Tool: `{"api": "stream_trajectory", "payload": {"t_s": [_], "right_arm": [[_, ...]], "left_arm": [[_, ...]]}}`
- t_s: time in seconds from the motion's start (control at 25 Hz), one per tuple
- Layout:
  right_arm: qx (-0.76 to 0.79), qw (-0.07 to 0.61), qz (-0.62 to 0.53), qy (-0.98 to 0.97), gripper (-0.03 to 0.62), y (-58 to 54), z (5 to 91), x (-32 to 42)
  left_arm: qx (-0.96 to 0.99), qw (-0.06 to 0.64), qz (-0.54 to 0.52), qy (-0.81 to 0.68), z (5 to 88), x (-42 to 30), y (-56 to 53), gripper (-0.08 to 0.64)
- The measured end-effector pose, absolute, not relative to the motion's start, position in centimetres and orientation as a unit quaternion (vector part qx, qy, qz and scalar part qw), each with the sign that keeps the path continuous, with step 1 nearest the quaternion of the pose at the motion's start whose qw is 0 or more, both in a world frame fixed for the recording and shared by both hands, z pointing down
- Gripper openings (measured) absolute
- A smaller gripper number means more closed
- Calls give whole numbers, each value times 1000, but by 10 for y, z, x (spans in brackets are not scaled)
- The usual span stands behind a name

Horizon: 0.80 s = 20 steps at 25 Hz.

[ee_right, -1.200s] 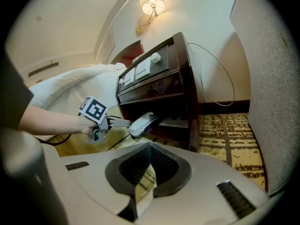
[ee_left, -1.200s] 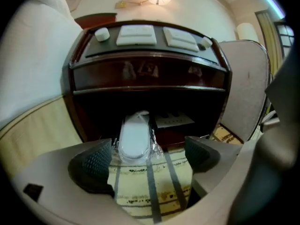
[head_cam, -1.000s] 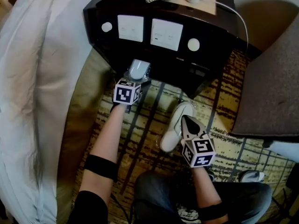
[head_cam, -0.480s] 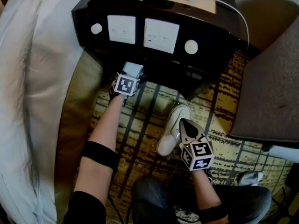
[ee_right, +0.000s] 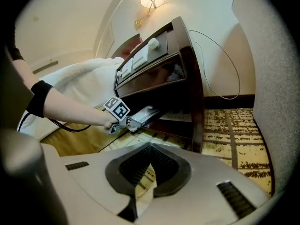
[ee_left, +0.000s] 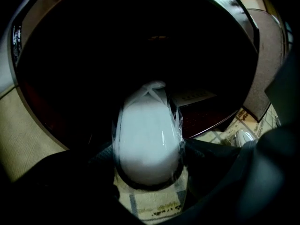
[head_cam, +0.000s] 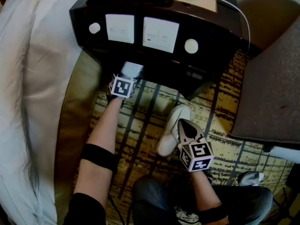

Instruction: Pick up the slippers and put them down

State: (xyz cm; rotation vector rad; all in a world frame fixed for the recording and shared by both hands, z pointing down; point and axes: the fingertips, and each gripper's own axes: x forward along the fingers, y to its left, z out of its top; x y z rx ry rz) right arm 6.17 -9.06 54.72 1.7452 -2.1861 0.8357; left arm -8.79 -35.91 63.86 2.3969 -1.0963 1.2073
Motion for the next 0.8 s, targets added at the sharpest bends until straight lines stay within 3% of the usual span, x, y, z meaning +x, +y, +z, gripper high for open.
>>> {"api": "stream_trajectory", "payload": {"t_s": [0.8], "right_arm": [[585,103,270,-758,0,-75,522,43]], "left_arm": [[849,107,329,-399,572,-134,-282,400]]}}
